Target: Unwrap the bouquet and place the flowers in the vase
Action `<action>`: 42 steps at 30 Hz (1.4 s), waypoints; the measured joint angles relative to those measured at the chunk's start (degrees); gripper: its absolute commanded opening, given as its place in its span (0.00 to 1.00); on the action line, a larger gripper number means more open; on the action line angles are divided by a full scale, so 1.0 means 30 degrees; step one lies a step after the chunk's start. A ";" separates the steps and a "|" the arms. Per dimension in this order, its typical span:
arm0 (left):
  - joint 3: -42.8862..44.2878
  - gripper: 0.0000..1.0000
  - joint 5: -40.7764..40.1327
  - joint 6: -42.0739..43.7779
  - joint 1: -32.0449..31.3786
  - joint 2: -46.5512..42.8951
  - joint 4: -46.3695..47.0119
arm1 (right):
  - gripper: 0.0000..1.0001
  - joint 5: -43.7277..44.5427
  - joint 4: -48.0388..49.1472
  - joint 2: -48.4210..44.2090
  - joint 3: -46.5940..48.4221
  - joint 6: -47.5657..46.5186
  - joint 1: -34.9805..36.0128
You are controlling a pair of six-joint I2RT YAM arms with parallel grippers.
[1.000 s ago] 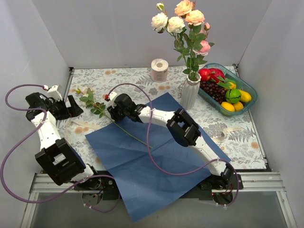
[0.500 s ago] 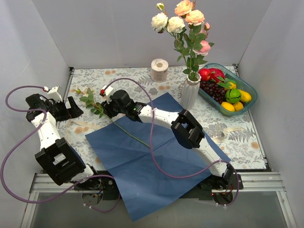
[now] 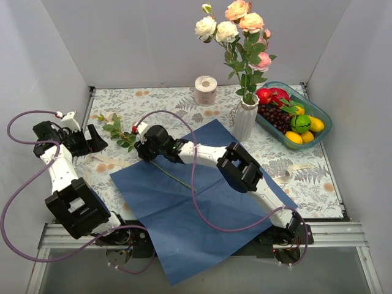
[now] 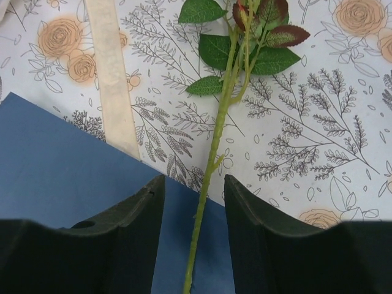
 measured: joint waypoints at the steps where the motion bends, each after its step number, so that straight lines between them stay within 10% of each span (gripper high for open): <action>1: 0.0000 0.98 0.0015 0.0000 0.0000 0.0000 0.0000 | 0.51 -0.0007 0.0022 0.0007 -0.0117 0.0007 0.0000; 11: 0.0000 0.98 0.0044 0.0000 0.0036 0.0080 0.0000 | 0.49 -0.0044 0.0044 0.0525 -0.0539 0.0066 0.0175; 21: 0.0000 0.98 0.0036 0.0073 0.0051 0.0168 0.0000 | 0.01 0.0627 0.0189 0.0809 -0.0561 -0.0109 0.0488; 42: 0.0874 0.98 0.0772 0.0583 0.0299 0.0138 -0.1246 | 0.01 0.1632 0.1282 -0.5217 0.1545 -0.0109 -0.4772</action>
